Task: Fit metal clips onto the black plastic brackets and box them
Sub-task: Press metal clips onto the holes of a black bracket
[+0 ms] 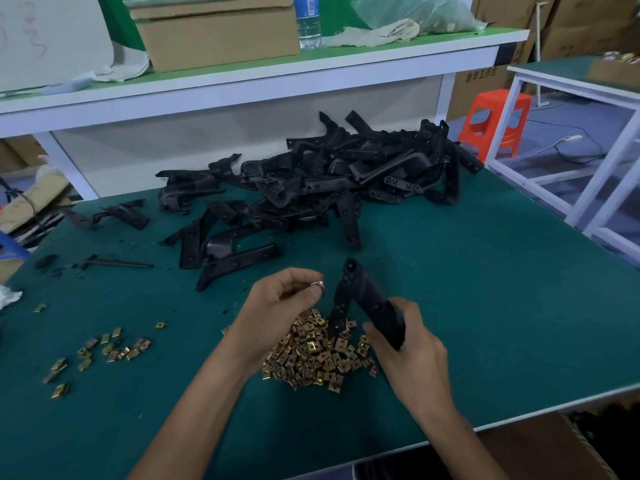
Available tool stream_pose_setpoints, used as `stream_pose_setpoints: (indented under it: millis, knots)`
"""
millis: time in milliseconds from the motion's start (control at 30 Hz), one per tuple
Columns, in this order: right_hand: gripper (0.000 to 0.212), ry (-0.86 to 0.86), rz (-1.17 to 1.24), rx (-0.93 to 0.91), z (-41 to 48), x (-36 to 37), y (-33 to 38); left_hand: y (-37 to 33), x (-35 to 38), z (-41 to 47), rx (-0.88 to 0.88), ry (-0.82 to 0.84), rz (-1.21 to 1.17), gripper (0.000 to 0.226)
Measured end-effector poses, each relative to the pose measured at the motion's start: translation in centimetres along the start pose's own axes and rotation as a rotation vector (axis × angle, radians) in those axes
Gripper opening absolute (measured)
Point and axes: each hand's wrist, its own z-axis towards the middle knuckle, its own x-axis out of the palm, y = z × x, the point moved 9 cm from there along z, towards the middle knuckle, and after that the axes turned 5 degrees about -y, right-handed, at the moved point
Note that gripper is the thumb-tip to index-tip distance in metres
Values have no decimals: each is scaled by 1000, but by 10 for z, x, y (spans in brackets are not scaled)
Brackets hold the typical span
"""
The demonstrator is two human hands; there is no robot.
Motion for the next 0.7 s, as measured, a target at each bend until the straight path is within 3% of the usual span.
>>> stream_pose_setpoints:
  millis: [300, 700]
  knots:
    - [61, 2, 10, 23, 1, -1, -2, -1, 6, -12, -30, 25, -35, 19]
    - [68, 3, -26, -47, 0, -2, 10, 0, 11, -14, -42, 2, -54, 16]
